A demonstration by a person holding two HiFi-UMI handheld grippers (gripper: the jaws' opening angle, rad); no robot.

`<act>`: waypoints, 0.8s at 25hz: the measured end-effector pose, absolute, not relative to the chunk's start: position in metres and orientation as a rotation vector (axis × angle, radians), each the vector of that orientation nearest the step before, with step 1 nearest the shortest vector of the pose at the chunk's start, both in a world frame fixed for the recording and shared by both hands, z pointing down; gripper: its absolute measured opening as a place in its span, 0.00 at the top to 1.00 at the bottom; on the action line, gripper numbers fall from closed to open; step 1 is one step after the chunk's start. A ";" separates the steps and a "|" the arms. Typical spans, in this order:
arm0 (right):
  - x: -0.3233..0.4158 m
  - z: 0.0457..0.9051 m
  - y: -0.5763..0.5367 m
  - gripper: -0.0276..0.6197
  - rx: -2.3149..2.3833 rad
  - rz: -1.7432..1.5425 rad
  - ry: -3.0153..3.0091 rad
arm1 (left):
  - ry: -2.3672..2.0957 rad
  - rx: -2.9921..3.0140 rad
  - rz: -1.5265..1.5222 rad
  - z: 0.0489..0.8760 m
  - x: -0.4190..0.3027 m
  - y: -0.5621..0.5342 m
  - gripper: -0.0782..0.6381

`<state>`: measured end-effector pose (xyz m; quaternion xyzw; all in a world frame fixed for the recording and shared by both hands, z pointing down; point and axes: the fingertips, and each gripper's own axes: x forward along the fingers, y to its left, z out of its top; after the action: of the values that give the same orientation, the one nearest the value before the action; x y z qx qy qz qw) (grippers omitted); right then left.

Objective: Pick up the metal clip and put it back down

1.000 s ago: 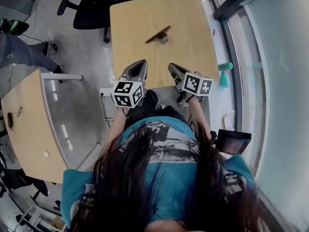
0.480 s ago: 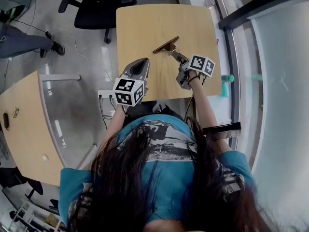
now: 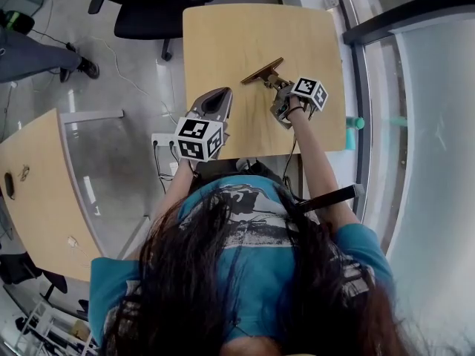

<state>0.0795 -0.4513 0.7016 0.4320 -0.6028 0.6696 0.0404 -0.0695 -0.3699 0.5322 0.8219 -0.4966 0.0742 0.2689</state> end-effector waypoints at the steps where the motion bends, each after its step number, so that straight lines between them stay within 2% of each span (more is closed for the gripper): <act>1: 0.079 0.704 -0.453 0.73 1.330 2.072 -1.833 | -1.339 2.215 0.199 0.533 -0.071 -0.371 0.89; 7: 0.074 0.715 -0.460 0.73 1.363 2.174 -1.773 | -1.347 2.203 0.206 0.536 -0.081 -0.369 0.89; 10: 0.071 0.714 -0.463 0.80 1.386 2.233 -1.756 | -1.357 2.193 0.206 0.537 -0.087 -0.367 0.89; 20: 0.066 0.683 -0.448 0.82 1.381 2.121 -1.897 | -1.360 2.181 0.189 0.537 -0.092 -0.360 0.89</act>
<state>0.0663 -0.4475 0.6829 0.4365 -0.5998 0.6706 -0.0108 -0.0923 -0.3597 0.5365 0.8128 -0.5068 0.0703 0.2787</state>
